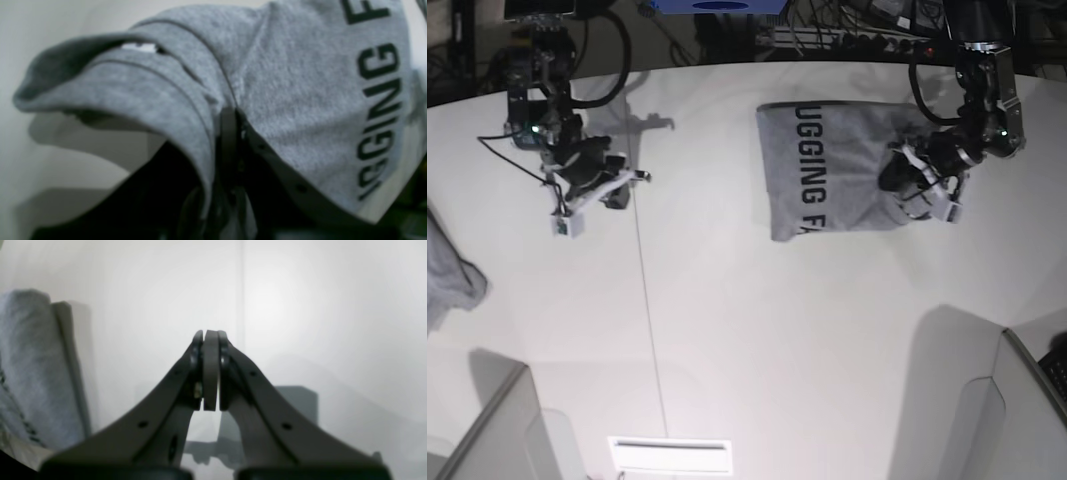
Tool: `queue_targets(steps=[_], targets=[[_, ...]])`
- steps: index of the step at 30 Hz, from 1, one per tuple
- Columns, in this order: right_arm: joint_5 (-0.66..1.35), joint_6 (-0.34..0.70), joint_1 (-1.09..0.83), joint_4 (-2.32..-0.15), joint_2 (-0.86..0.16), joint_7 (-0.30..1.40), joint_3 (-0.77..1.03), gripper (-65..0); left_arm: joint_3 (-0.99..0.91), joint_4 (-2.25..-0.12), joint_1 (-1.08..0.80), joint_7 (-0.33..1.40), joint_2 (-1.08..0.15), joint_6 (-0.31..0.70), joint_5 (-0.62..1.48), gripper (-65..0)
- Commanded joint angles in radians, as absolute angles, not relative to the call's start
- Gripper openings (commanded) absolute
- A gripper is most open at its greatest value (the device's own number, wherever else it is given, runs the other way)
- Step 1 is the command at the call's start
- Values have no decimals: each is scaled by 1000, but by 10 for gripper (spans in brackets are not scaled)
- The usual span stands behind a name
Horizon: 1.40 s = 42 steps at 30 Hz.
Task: Fold the T-shirt properly
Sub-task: 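Drag the bundle with the left gripper to straighten it on the table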
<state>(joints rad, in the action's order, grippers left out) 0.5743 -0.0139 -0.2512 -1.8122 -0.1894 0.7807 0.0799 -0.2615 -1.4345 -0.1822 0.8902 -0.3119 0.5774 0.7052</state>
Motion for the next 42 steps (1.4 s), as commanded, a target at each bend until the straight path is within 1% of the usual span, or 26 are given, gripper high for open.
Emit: queue_targets(steps=[1, 5, 9, 17, 29, 33, 35, 39, 42], targets=[[584, -1, -252, -1833, -194, 762, 99, -650, -228, -1449, -199, 993, -312, 568, 596, -650], [584, 30, -292, -1845, -194, 762, 145, -650, -139, -1524, -165, 1004, -320, 568, 490, -650], [585, 36, -325, -1877, -193, 762, 185, -650, -45, -1535, -70, 1142, -318, 568, 374, -650], [585, 36, -375, -1896, -193, 762, 263, -650, 214, -1537, 70, 1152, -320, 573, 211, -650], [582, 36, -456, -1894, -193, 762, 268, -650, 604, -1529, 260, 1147, -317, 573, 188, -650], [581, 36, -483, -1894, -193, 762, 268, -650, 697, -1527, 328, 1145, -314, 573, 188, -650], [579, 36, -495, -1893, -193, 762, 268, -650, 742, -1527, 360, 1119, -312, 573, 188, -650], [579, 36, -504, -1891, -193, 762, 268, -650, 839, -1504, 418, 986, -317, 573, 188, -650], [579, 36, -513, -1891, -193, 760, 268, -650, 878, -1461, 456, 938, -317, 573, 188, -650]])
